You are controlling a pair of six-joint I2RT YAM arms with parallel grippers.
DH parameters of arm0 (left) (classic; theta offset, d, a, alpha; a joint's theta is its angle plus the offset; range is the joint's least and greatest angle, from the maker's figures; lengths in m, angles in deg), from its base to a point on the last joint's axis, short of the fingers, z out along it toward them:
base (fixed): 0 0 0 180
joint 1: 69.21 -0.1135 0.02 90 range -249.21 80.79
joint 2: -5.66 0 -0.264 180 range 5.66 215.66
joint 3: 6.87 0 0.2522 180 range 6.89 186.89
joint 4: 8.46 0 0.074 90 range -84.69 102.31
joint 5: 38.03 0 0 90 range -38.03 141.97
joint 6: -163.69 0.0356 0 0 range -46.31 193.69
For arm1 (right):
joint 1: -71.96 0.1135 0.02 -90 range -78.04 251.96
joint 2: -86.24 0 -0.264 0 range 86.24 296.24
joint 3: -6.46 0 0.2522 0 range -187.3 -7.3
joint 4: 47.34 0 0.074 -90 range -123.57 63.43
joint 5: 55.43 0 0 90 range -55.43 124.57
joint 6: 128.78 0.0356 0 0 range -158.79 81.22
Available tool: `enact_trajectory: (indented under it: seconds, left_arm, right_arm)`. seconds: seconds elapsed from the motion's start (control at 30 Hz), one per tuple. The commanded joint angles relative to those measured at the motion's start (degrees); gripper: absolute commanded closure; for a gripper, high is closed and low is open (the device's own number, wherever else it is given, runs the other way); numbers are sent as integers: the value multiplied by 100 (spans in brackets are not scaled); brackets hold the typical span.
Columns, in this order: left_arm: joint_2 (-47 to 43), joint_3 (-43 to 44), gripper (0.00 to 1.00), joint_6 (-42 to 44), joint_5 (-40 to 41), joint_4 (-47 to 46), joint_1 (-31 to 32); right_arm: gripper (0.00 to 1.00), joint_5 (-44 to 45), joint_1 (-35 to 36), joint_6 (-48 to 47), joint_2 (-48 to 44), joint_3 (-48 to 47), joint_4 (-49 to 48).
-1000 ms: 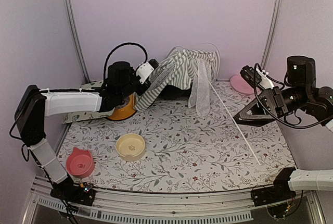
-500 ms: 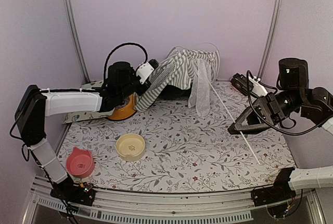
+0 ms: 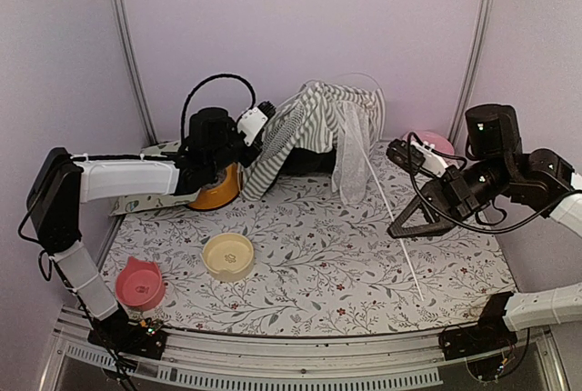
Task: Set up the pet tent
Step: Pick up the tent fabric from the tent.
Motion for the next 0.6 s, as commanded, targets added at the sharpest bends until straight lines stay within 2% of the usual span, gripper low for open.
enact_trajectory:
  seconds: [0.0, 0.03, 0.13, 0.27, 0.4, 0.57]
  left_arm:
    - [-251, 39, 70, -361, -226, 40, -70]
    - [-332, -27, 62, -501, -275, 6, -61]
    - [-633, -211, 55, -872, -389, -177, -9]
    - [-1087, -693, 52, -1264, -345, -685, 255]
    - [-1464, -1324, 47, -1526, -165, -1534, 775]
    - [-962, -1284, 43, -1786, 304, -2159, 1396]
  right_arm:
    - [100, 196, 75, -480, 113, -155, -608]
    - [100, 261, 76, -483, 142, -142, -687]
    - [100, 486, 84, -491, 245, -126, -888]
    - [100, 834, 90, -483, 368, -113, -1115]
    - [100, 1015, 120, -477, 502, -91, -1260]
    - [100, 1077, 184, -495, 683, -131, -1400]
